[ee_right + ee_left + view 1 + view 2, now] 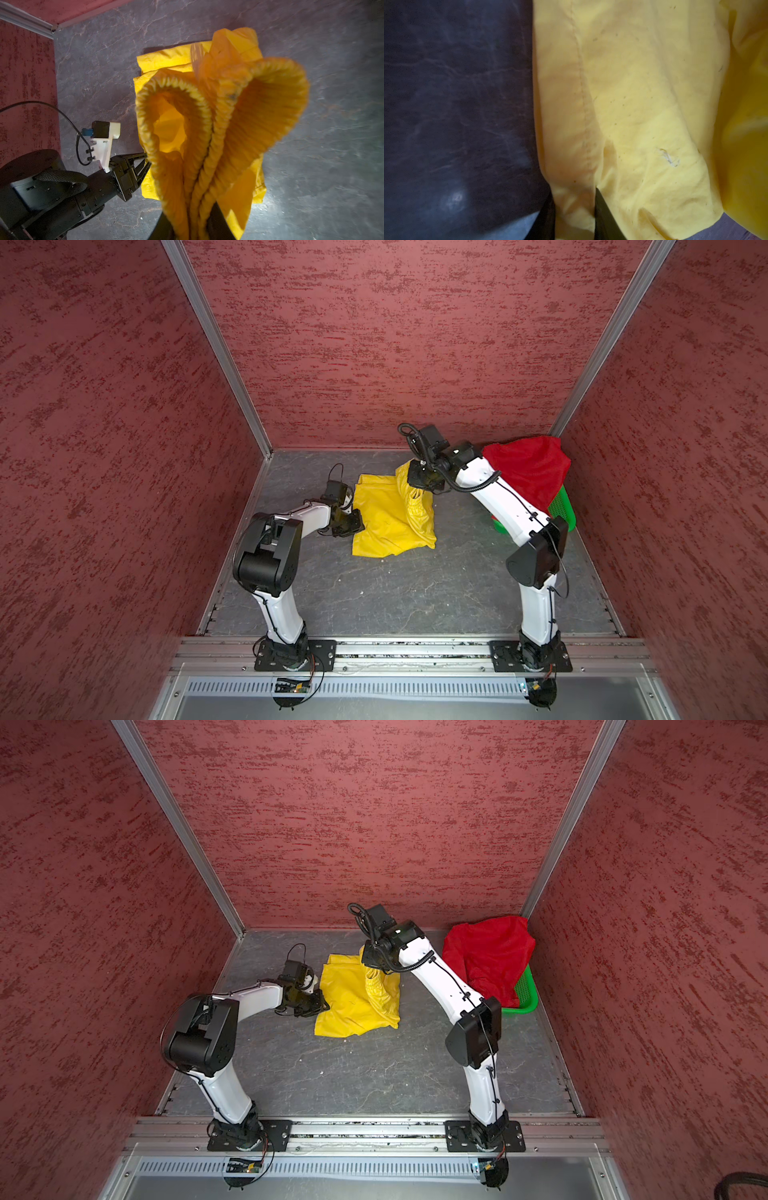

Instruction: Fold and stack the shorts

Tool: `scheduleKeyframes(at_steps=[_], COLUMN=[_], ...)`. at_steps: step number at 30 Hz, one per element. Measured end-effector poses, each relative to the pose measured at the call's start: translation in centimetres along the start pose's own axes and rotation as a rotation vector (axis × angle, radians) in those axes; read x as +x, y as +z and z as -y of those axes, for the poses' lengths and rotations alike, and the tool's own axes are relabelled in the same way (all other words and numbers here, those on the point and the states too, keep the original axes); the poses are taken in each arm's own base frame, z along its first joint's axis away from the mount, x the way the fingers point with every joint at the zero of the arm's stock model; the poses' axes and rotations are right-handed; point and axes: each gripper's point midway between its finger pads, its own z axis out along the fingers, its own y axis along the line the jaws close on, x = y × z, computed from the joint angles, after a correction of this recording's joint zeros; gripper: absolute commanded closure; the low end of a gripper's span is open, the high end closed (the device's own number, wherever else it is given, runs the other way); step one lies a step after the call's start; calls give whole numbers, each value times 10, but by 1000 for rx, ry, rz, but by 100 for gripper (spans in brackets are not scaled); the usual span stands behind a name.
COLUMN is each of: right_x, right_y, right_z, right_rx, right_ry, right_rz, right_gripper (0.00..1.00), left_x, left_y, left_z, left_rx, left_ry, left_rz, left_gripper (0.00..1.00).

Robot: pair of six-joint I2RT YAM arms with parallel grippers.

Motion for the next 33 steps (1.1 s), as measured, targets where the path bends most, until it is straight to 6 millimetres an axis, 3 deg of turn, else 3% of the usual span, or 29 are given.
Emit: scheduleKeyframes(at_steps=[5,9,14,17,21,24,26,28,30,33], right_x=[20,30,36,37,30,32,34,34,36,48], right_y=[45,79,114,118,103,82,65,52,49,65], right_z=[-24,-45,-72,-82,-93,-83,-68,-43,-15,30], right_rx=[-50,-122,-253,-306,-375,-395,-403,-402,-383,-310], right_ry=[-15,-22,-19,-17,-25,-15,9,58,107,172], right_rz=[-63,-94,-116,-121,-87,-69,-52,-34,-23,-40], right_gripper=[75,54,42,39,39,49,61,70,70,74], left_x=[0,-1,-6,-16,-42,-53,-54,-50,-44,-34], left_y=[0,-1,-12,-42,-106,-139,-147,-143,-132,-106], left_z=[0,1,-9,-24,-29,-9,8,27,48,85], left_rx=[0,0,-62,-98,-94,-35,14,57,91,139], left_ry=[0,0,-21,-81,-126,-99,-78,-44,-2,71], left_rz=[0,1,6,57,220,310,323,307,269,191], left_gripper=[69,61,44,43,44,50,56,60,62,66])
